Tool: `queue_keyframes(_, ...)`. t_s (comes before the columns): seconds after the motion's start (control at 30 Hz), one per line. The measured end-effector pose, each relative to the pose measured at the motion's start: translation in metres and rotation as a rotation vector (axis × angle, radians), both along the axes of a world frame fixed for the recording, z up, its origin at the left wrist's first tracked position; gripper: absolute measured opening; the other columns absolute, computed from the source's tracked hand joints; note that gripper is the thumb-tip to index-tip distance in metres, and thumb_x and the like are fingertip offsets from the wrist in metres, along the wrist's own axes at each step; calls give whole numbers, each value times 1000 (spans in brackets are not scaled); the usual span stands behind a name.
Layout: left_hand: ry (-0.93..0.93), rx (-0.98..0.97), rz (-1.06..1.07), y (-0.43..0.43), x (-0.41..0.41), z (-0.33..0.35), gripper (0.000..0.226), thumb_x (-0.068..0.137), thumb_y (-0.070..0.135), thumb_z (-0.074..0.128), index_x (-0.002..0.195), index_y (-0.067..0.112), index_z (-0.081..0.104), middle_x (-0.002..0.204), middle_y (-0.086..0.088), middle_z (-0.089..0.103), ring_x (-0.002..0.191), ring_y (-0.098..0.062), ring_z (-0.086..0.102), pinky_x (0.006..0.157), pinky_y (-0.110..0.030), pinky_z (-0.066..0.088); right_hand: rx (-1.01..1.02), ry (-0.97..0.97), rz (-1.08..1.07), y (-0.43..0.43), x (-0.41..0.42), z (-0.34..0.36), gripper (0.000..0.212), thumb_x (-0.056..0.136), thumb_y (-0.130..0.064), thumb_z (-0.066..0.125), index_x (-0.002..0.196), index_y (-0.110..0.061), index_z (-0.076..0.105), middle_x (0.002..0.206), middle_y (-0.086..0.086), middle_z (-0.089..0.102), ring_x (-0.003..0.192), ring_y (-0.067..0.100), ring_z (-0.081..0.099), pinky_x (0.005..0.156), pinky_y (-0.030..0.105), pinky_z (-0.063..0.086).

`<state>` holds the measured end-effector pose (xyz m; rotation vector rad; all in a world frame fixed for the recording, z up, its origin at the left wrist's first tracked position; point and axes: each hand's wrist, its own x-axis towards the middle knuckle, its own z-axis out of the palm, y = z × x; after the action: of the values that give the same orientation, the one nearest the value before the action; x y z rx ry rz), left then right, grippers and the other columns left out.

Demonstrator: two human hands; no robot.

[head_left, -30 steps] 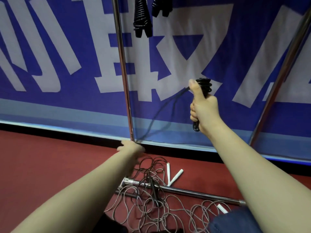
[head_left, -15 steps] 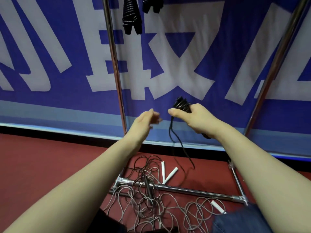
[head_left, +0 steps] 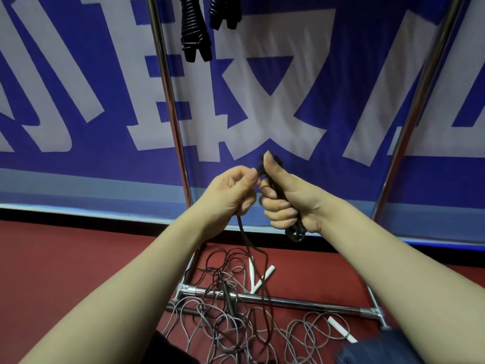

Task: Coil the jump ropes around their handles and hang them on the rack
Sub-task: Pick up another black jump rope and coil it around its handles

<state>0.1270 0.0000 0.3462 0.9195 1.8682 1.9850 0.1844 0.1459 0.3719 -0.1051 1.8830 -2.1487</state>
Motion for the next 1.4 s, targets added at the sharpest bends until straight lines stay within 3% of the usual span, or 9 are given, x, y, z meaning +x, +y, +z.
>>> queue_keyframes(0.1,104,-142,-17,-10,-5,-7,28,87,34,56,66,17,63,45,5,40,43,-7,32,47,-18,28,148,52,119,14,9,4,60,61,-31,88,54,-23,29,47,-4,18,36,8,14,39,14,16)
queue_keyframes(0.23,277,-390,-75,-19,-15,-18,26,92,11,64,70,22,71,53,6,55,51,-7,45,53,-17,39,478,-23,160,18,19,4,49,74,9,63,52,-21,31,49,-1,22,39,10,19,43,17,18)
queue_keyframes(0.4,661,-838,-196,-20,-22,-29,17,83,0,70,78,16,73,69,7,69,61,1,53,59,-12,37,1050,-45,341,-2,24,-10,34,76,0,66,61,-14,39,45,1,38,41,17,32,44,23,24)
queue_keyframes(0.5,808,-1001,-177,-16,-18,-26,15,89,15,65,99,7,73,83,-12,71,71,-15,54,57,-12,32,1250,-116,480,-22,22,-24,22,76,-5,64,70,-12,43,56,7,40,44,19,32,45,25,26)
queue_keyframes(0.6,958,-1246,-48,-10,-12,-25,33,98,34,54,77,9,56,72,-11,53,71,-32,46,61,-30,33,1420,-181,530,-33,18,-40,18,78,-4,61,65,-8,50,55,8,41,44,20,35,44,22,30)
queue_keyframes(0.77,1063,-1399,75,5,6,-12,20,98,22,45,81,12,46,69,-5,31,71,-32,39,64,-33,30,1636,-150,204,-29,10,-67,2,83,-9,59,82,-10,59,72,4,56,63,22,55,55,25,42)
queue_keyframes(0.93,822,-1130,49,12,16,-18,44,101,36,42,64,13,37,62,-4,38,62,-30,41,60,-33,30,1425,-106,-270,-3,-10,-72,18,90,-24,53,103,-12,56,117,11,64,107,32,62,71,29,41)
queue_keyframes(1.17,528,-838,-7,6,13,-35,28,106,32,36,88,11,43,71,-5,46,63,-25,37,59,-34,32,923,-208,-430,17,-15,-51,15,78,-2,55,68,-8,47,54,8,42,42,18,37,44,19,28)
queue_keyframes(1.4,413,-735,-58,-2,12,-28,27,106,28,37,86,16,50,66,1,54,55,-14,45,58,-29,41,467,-100,-250,16,0,-34,26,77,12,55,78,-10,42,46,-1,28,37,10,22,41,17,20)
